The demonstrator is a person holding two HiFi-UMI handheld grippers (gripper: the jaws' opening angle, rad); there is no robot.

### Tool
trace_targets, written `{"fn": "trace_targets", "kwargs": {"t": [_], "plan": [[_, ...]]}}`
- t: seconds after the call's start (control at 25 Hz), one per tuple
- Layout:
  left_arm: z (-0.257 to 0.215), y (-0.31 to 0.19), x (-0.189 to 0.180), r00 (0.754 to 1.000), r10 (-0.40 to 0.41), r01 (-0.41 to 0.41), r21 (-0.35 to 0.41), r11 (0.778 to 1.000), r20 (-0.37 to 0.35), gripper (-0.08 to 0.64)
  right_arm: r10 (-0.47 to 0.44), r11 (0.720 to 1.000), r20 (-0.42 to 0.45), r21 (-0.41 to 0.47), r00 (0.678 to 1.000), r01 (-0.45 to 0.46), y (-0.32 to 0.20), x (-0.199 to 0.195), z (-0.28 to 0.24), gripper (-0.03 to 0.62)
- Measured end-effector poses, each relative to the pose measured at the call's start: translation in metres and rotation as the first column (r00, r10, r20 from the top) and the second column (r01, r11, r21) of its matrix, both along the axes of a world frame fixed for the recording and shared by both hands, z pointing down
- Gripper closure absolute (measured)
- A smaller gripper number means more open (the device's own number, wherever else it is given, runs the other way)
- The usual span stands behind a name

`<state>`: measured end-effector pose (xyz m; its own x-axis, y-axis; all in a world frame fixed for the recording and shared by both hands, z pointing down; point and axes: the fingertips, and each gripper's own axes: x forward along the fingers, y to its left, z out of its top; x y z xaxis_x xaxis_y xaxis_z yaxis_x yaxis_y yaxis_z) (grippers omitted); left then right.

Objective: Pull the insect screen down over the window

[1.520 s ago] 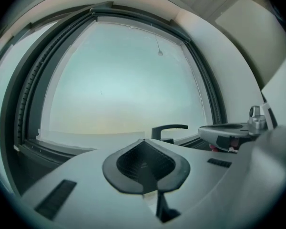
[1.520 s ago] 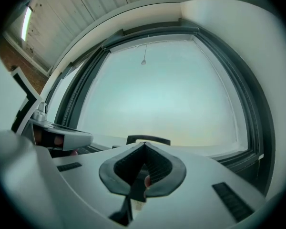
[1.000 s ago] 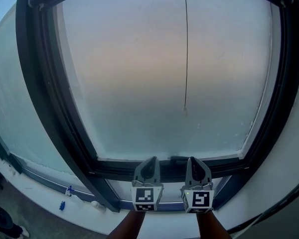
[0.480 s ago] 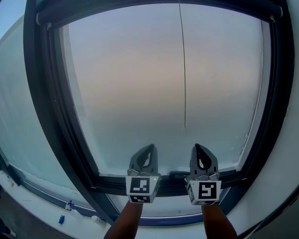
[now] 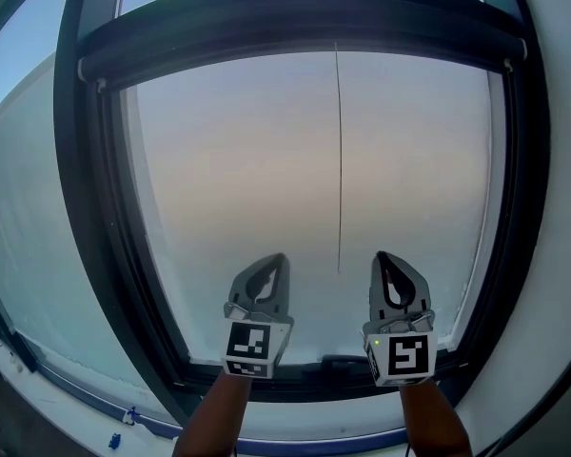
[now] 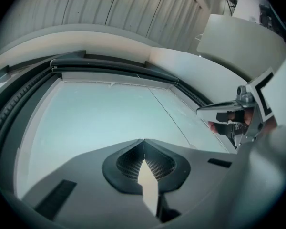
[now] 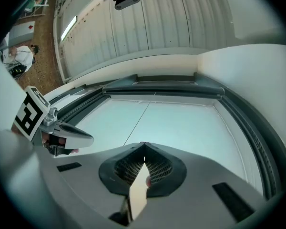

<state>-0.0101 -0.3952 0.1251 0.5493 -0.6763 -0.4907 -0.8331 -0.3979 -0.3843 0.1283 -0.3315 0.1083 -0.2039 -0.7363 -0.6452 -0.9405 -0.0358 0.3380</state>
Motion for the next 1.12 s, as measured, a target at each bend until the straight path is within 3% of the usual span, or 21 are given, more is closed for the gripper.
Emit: {"fn": "trace_targets", "kwargs": {"t": [0.16,0.28,0.44,0.56,0.64,0.84,1.0,1.12], "plan": [[-0.037,0.002,-0.004,0.993,-0.073,0.064,0.098,0.993,0.093,0.557,0.033,0.997,-0.066,0.074,0.997,-0.028,0.009,-0.008,-0.034,0.589],[-0.056,-0.001,-0.004,0.959,-0.194,0.153,0.199,0.968,0.206,0.557,0.127,0.988,-0.177,0.110,0.976,-0.108,0.014,-0.012,-0.055,0.589],[-0.083,0.007,0.004,0.871,-0.367,0.228,0.393,0.891,0.326,0.557,0.234,0.970,-0.296,0.133,0.926,-0.203,0.010,-0.013,-0.078,0.589],[-0.102,0.011,0.008,0.799,-0.483,0.273,0.499,0.823,0.359,0.557,0.258,0.965,-0.342,0.131,0.903,-0.226,0.006,-0.010,-0.091,0.588],[-0.115,0.013,0.006,0.771,-0.531,0.308,0.523,0.794,0.352,0.557,0.281,0.959,-0.368,0.127,0.886,-0.252,0.003,-0.008,-0.098,0.588],[-0.148,0.016,0.004,0.720,-0.596,0.361,0.543,0.759,0.355,0.557,0.372,0.928,-0.447,0.165,0.814,-0.333,-0.007,-0.003,-0.118,0.588],[-0.165,0.015,0.007,0.618,-0.674,0.399,0.577,0.713,0.405,0.500,0.428,0.904,-0.475,0.212,0.769,-0.372,-0.006,0.000,-0.141,0.549],[-0.174,0.010,0.005,0.560,-0.697,0.429,0.563,0.706,0.447,0.413,0.462,0.885,-0.514,0.220,0.723,-0.410,-0.010,0.000,-0.154,0.503]]}}
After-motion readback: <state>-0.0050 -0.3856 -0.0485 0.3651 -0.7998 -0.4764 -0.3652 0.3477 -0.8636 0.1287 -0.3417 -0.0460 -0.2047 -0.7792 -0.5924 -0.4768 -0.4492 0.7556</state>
